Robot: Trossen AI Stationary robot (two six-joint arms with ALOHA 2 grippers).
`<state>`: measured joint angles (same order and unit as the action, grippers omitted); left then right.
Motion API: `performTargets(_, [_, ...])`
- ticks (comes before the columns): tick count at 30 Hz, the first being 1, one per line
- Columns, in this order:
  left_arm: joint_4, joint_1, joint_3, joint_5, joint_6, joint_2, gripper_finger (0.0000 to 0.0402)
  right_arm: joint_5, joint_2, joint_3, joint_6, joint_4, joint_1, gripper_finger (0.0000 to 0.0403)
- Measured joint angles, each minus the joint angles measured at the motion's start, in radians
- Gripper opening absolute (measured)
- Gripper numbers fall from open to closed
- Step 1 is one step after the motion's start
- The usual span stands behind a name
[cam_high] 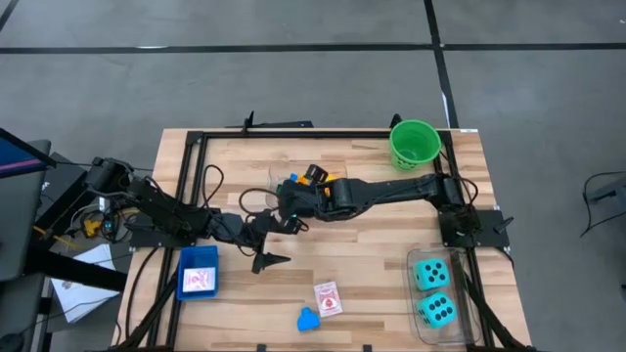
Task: Pick & Place Toys
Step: Put the yellow game piece into the top transparent bin
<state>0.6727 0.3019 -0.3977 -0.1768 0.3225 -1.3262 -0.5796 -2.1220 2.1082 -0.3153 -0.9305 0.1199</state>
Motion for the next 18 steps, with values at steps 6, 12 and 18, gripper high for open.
performTargets(6, [-0.001,0.0,0.0,0.0,0.002,0.0,0.0398,0.045,-0.011,-0.003,0.114,0.076,-0.013,0.0])
performTargets(12, [-0.013,0.008,0.0,0.03,0.019,0.0,0.0398,0.133,-0.011,-0.003,0.185,0.072,-0.062,0.0])
performTargets(18, [-0.048,0.021,0.0,0.032,0.026,0.0,0.0398,0.283,-0.011,-0.003,0.265,0.069,-0.111,0.0])
